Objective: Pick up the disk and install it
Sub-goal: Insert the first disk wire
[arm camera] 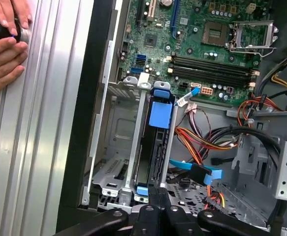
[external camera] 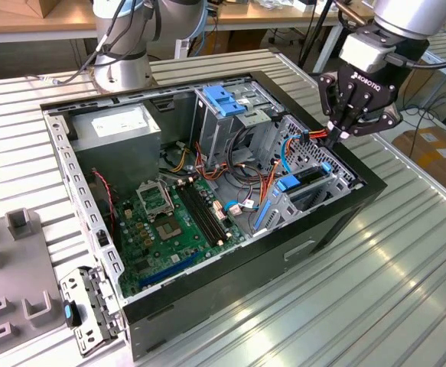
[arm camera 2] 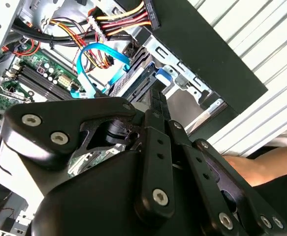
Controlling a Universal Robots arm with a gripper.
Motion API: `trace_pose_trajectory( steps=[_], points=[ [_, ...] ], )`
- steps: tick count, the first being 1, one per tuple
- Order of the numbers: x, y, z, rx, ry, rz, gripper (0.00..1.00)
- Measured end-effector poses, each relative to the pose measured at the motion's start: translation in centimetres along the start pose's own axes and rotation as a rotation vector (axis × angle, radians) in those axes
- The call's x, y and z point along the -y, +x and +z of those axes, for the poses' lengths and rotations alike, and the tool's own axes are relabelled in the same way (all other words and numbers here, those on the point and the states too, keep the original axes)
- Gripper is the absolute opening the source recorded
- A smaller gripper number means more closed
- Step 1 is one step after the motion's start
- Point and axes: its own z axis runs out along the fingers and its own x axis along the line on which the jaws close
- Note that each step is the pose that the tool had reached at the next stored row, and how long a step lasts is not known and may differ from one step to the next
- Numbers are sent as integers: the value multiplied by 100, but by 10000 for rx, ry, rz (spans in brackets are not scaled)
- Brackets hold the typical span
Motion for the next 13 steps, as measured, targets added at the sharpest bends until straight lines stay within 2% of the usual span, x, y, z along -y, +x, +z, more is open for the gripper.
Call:
trace_pose_trajectory(
  steps=[3,13],
  points=[
    [35,4,-1,-10,22,-665,11],
    [43,6,0,-10,26,-765,11]
  ],
)
